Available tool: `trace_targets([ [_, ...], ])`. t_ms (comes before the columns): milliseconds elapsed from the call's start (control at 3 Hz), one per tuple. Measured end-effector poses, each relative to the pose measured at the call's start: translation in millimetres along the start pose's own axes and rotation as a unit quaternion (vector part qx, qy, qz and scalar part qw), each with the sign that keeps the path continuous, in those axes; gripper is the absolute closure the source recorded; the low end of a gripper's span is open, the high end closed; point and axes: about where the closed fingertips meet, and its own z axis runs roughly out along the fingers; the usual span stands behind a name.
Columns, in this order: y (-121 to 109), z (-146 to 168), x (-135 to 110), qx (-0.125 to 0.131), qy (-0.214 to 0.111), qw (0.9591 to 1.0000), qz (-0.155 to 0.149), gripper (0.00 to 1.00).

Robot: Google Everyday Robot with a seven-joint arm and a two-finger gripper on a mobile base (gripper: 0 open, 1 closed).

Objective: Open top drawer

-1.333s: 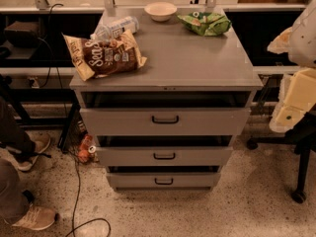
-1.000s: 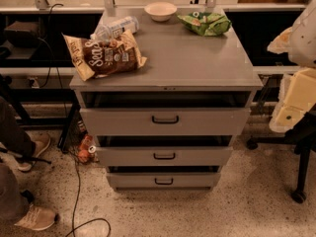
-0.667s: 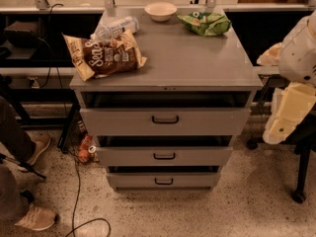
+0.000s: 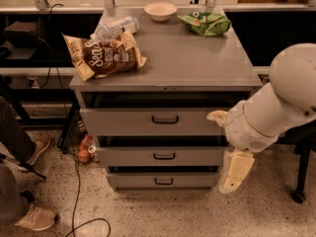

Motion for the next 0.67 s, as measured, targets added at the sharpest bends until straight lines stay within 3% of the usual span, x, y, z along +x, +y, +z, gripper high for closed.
trace_targets([
  [333, 0, -2, 0, 0.000, 0.000, 1.0000, 0.000, 0.00],
  [667, -7, 15, 4, 0.004, -0.004, 1.0000, -0.002, 0.00],
])
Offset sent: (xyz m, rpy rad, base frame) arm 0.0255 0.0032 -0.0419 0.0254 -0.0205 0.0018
